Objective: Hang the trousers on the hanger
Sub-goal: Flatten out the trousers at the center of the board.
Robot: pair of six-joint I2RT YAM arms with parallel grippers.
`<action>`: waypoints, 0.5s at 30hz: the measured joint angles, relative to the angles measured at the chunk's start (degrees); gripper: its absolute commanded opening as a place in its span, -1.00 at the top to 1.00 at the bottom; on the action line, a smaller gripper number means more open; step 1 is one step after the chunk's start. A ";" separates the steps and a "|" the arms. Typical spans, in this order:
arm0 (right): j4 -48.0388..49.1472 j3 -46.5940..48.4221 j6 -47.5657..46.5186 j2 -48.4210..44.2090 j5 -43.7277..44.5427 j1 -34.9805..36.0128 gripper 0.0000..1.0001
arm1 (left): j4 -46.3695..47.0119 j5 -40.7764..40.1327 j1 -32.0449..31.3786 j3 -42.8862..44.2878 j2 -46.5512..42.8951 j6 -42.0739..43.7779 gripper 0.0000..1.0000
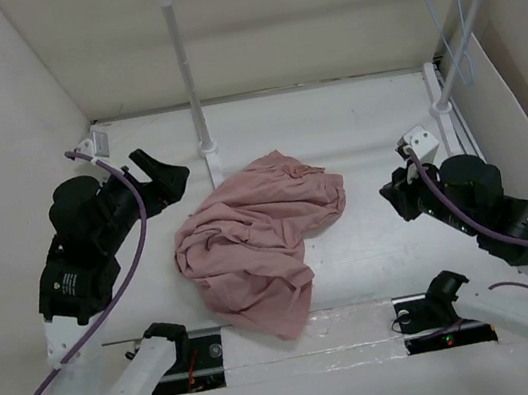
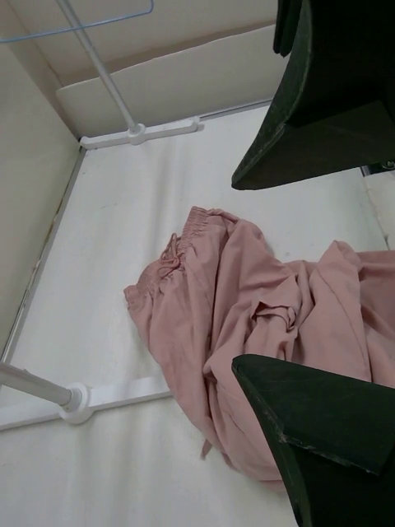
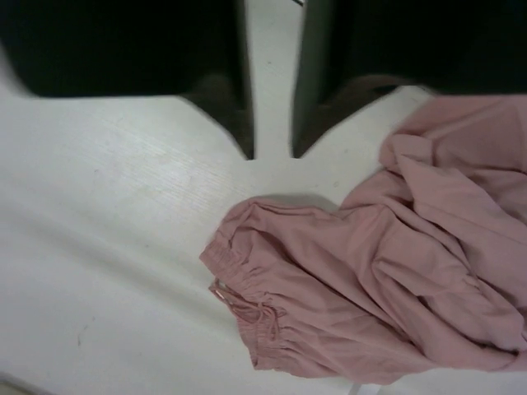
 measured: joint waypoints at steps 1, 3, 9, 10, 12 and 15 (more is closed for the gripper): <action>0.09 0.13 -0.42 0.28 0.07 0.00 0.88 | 0.00 -0.46 0.00 -0.13 -0.04 -0.20 -0.54; 0.52 0.13 -0.81 1.07 -0.02 0.00 1.00 | -0.07 -2.36 -0.07 -0.72 -0.28 -0.85 -0.47; 3.65 0.61 -4.48 10.03 -0.33 -0.31 0.23 | -1.55 -15.26 -0.07 -4.13 1.11 -4.33 -0.67; 4.81 0.63 -5.05 11.78 -0.96 -0.94 0.06 | -1.75 -17.79 0.00 -4.83 2.12 -5.09 -0.70; 8.17 0.63 -6.56 16.79 -3.72 -3.93 -0.25 | -1.55 -21.64 1.01 -6.58 5.11 -6.32 -0.77; 13.90 0.57 -7.56 25.18 -9.38 -10.69 -0.42 | -0.57 -22.18 5.79 -8.63 10.75 -7.52 -0.83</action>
